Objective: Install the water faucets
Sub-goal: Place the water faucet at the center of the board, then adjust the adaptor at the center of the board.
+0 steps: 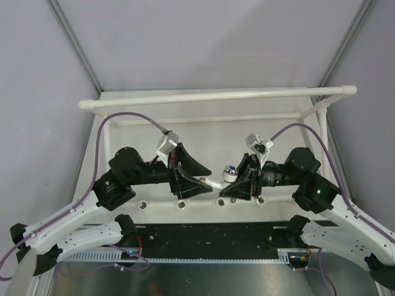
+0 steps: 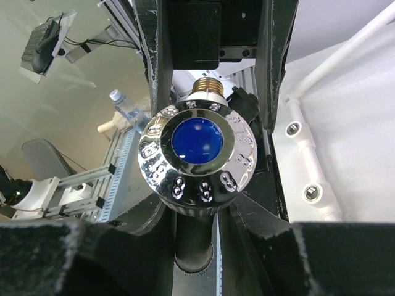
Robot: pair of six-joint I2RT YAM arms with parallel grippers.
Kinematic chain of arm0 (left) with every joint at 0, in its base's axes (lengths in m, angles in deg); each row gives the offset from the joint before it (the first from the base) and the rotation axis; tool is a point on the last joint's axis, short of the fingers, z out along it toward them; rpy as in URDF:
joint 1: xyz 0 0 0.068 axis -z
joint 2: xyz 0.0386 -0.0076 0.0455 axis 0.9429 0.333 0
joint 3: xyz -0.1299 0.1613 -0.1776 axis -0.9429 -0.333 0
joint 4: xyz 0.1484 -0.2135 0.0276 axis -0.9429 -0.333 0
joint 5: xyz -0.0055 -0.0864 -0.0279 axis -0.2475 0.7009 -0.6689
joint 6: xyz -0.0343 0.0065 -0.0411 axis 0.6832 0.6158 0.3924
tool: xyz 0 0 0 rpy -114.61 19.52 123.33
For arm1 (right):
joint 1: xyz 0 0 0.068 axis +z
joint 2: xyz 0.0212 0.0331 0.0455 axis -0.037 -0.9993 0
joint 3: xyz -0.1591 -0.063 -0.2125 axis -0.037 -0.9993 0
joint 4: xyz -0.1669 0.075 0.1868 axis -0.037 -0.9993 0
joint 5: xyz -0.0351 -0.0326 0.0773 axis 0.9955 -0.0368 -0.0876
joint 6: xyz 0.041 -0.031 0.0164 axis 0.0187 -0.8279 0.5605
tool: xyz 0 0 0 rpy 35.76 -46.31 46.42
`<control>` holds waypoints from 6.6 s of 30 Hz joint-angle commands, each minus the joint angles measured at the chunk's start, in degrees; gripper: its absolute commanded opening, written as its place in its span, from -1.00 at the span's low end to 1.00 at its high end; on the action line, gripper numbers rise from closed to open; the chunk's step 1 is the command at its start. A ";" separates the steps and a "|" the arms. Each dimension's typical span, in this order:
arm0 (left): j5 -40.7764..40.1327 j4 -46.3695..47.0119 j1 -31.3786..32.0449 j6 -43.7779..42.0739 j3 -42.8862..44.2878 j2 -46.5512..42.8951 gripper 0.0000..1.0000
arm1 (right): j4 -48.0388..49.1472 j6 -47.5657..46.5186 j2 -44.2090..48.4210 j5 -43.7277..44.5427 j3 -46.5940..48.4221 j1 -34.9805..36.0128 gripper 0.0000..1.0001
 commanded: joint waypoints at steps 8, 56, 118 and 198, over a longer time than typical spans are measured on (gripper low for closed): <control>-6.87 -3.17 -0.58 0.26 1.10 -2.13 0.62 | -7.70 -0.39 2.29 7.71 2.39 -1.16 -1.00; -58.10 -56.30 -36.89 1.84 16.02 -13.27 0.99 | -12.84 -1.87 -19.27 59.95 -5.60 10.92 0.99; -22.07 -45.22 -69.64 -13.10 45.70 20.58 -1.00 | -16.32 -19.46 -6.02 55.16 -6.25 22.39 0.98; -19.12 -14.93 -66.54 14.03 12.65 -16.27 0.99 | 24.33 -33.06 -5.83 79.72 4.82 11.51 -1.00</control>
